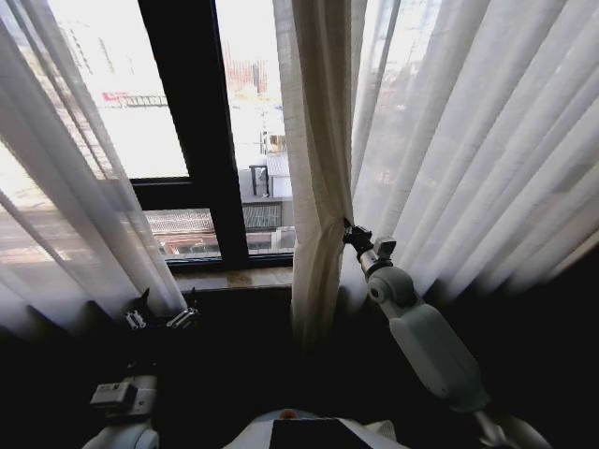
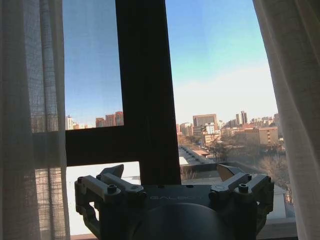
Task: Open the curtains by pulling them apart, changing their state from closed to fully open.
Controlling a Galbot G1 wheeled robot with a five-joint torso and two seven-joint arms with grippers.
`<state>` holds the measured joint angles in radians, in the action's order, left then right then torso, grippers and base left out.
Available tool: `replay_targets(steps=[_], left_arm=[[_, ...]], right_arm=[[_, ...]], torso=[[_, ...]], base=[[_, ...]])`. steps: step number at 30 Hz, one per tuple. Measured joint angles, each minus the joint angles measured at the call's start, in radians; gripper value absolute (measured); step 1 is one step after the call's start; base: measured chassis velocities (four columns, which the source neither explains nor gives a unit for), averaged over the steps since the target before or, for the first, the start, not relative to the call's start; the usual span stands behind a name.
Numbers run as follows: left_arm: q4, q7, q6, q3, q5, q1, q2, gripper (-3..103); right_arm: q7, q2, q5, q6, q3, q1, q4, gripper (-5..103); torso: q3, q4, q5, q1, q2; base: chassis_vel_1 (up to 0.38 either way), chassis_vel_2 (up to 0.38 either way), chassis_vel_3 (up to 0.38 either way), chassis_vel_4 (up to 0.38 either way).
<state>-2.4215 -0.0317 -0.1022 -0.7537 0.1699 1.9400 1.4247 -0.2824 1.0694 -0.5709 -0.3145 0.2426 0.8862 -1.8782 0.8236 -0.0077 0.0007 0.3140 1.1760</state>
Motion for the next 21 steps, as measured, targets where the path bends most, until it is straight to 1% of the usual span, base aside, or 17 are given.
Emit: replay_targets(steps=[3,7,11,15,18,21], left_arm=[[0.0,0.0,0.0,-0.002,0.0,0.001,0.0,100],[0.0,0.0,-0.001,-0.004,0.0,0.001,0.0,100],[0.0,0.001,-0.001,-0.001,-0.001,0.001,0.006,100],[0.0,0.002,-0.007,0.002,-0.008,0.002,0.014,100],[0.0,0.004,-0.014,0.003,-0.018,0.007,0.021,100],[-0.001,0.004,-0.014,0.005,-0.023,0.011,0.025,100]], right_arm=[[0.0,0.0,0.0,0.0,0.002,0.002,-0.001,0],[0.0,-0.001,-0.001,0.001,0.006,0.003,-0.002,0],[0.0,-0.004,-0.001,0.002,0.009,0.008,-0.003,0],[0.002,-0.007,-0.001,0.003,0.014,0.013,-0.005,0],[0.005,-0.012,-0.006,0.004,0.022,0.022,-0.012,0],[0.007,-0.016,-0.007,0.004,0.028,0.027,-0.015,0]], torso=[[0.0,-0.0001,-0.0004,0.0,0.0],[0.0,0.0003,-0.001,0.0,0.0],[0.0,0.0001,0.0001,0.0,0.0],[0.0,0.0,-0.001,0.0,0.0],[0.0,0.0001,-0.0001,0.0,0.0],[0.0,0.0001,-0.0005,0.0,0.0]], base=[[-0.366,-0.363,0.367,0.359],[-0.387,-0.374,0.386,0.343],[-0.313,-0.344,0.295,0.324],[-0.366,-0.353,0.374,0.36],[-0.355,-0.349,0.351,0.338],[-0.363,-0.361,0.356,0.371]])
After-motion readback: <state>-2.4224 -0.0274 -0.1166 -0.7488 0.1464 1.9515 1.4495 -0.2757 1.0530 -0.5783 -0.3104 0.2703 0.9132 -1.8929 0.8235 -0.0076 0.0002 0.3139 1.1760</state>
